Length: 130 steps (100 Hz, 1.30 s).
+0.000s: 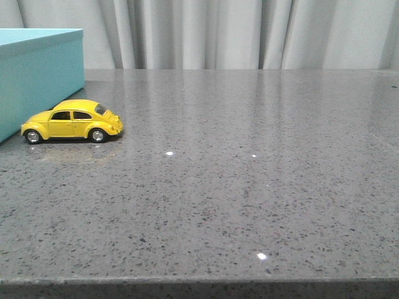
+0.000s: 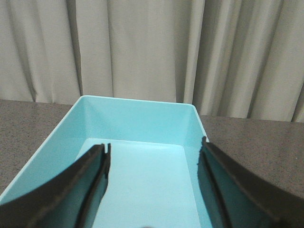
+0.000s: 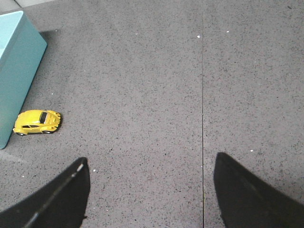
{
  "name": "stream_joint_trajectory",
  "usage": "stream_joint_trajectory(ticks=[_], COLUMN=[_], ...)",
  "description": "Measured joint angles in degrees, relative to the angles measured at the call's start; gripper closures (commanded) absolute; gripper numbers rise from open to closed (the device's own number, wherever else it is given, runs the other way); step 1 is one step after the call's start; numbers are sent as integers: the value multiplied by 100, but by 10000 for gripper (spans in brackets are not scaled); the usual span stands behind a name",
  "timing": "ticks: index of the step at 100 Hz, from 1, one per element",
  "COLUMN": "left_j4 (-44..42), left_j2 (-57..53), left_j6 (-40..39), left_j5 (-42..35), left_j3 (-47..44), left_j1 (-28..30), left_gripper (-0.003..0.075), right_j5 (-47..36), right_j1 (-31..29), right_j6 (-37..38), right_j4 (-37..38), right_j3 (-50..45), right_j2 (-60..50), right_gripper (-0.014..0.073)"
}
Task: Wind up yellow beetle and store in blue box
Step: 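Grasp the yellow car with the left gripper and lift it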
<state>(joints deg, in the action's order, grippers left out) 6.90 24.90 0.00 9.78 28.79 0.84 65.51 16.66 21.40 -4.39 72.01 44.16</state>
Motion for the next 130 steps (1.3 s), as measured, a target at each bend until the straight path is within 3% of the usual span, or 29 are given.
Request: stream_joint_trajectory(ticks=[19,36,66,85,103,130], left_j4=[0,0,0,-10,-10,-65], left_j2=[222,753,2025,3038,4012,5364], left_j6=[90,688,2412,3528,4506,5261], left_j5=[331,858,1177,1882,2682,3802], left_j3=[152,516,1337,1964,2703,3903], left_j1=[-24,-477,-1782,-2302,-2414,-2414], left_gripper=[321,285,253,255,257,259], right_j5=[0,0,0,0,-22,-115], right_j1=[0,0,0,0,0,0], right_j6=[0,0,0,-9,-9,2], right_j4=[-9,-9,-9,-9,-9,-9], right_j3=[0,0,0,0,0,0], right_j2=[0,0,0,0,0,0], right_gripper=[53,53,53,53,53,53])
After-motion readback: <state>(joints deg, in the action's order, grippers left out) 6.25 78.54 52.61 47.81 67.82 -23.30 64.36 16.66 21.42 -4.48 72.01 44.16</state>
